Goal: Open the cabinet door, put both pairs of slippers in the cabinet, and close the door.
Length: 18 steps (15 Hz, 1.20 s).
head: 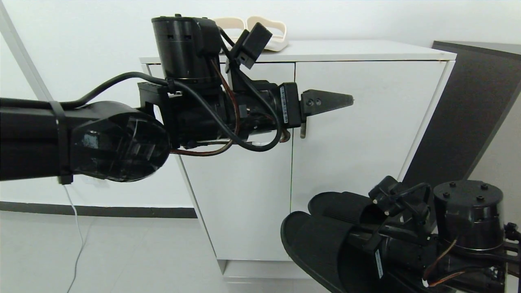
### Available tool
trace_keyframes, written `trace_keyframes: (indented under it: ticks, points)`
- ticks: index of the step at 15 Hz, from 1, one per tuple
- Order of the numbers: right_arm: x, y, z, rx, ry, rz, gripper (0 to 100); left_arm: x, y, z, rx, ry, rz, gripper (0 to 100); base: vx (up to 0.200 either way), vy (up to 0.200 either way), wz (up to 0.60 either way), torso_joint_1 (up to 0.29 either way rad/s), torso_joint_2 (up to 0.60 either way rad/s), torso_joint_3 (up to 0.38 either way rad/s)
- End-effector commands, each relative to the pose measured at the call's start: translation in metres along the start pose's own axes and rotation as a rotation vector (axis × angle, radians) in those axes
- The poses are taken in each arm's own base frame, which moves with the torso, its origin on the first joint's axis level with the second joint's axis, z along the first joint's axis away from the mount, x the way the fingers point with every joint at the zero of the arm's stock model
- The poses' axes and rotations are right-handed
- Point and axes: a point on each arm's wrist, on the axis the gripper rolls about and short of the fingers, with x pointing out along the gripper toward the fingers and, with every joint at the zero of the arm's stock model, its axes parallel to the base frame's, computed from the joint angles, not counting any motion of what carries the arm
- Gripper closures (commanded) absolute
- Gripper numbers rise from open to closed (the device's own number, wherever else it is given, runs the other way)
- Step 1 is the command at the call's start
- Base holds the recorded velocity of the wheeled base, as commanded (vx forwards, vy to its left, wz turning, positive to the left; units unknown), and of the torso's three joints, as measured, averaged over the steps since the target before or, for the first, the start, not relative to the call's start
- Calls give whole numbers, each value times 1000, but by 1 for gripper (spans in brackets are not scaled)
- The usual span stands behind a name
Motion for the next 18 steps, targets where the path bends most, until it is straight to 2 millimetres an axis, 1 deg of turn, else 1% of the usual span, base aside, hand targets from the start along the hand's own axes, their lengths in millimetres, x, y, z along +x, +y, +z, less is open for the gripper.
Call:
trace_keyframes:
  ticks: [1,3,4,10,14,18]
  points:
    - [1,0,0,0,3,0,100,6,5,-4,-9,0,42,0,0,0,0,0,0,0]
    - [1,-1,-1,2,4,-5,100,8,8,-5,-10,-17,94,0,0,0,0,0,0,0]
    - [1,-4,0,8,3,-15,100,9,13,-6,-13,-24,134,0,0,0,0,0,0,0]
    - [1,-7,-1,13,5,-25,100,13,33,-5,-16,-39,189,0,0,0,0,0,0,0]
    - [1,-8,0,14,3,-28,100,27,48,-9,-18,-51,242,0,0,0,0,0,0,0]
    - [1,-9,-1,14,4,-30,100,36,55,-8,-21,-46,246,0,0,0,0,0,0,0]
